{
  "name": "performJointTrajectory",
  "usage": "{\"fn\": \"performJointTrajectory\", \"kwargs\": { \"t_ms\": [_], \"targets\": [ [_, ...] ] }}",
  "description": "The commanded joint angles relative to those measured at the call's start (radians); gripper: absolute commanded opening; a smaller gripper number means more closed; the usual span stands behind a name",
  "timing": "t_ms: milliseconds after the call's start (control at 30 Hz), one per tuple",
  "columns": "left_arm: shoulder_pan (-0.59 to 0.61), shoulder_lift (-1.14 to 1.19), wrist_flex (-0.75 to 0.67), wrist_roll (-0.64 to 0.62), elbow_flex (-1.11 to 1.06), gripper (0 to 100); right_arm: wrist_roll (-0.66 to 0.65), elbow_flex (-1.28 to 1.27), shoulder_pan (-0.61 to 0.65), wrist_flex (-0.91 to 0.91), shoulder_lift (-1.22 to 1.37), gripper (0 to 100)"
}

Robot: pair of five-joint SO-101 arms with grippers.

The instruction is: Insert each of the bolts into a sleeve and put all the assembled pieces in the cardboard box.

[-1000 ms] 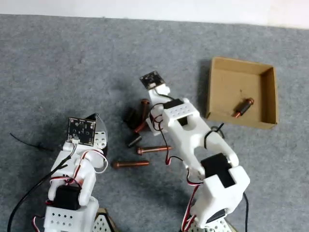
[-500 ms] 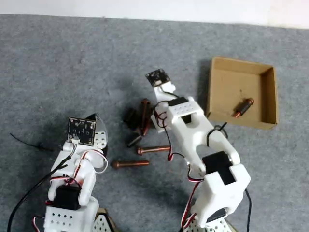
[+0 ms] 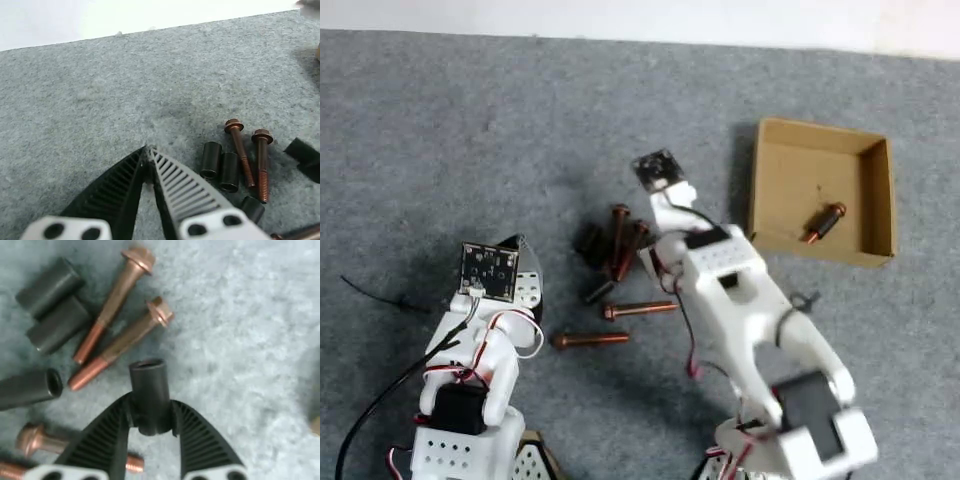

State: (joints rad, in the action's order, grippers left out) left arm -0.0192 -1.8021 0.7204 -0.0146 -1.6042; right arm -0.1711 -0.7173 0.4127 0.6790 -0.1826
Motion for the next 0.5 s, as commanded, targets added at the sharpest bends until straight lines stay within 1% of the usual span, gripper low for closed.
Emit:
{"fn": "performJointTrajectory", "kwargs": {
  "t_ms": [0,267,400,467],
  "targets": [
    [-0.013,-0.010,-0.021,0.005,0.031,1,-0.005,-0.102,-0.042,-0.085,-0.234,0.4],
    [-0.024,-0.010,-0.021,0.002,0.030,1,-0.006,-0.364,-0.077,-0.154,-0.555,0.4],
    [-0.065,-0.010,-0.028,0.005,0.015,1,-0.006,-0.498,-0.131,-0.213,-0.696,0.4],
    [-0.070,-0.010,-0.061,0.005,-0.002,1,-0.006,-0.549,-0.163,-0.231,-0.759,0.4]
  ]
}}
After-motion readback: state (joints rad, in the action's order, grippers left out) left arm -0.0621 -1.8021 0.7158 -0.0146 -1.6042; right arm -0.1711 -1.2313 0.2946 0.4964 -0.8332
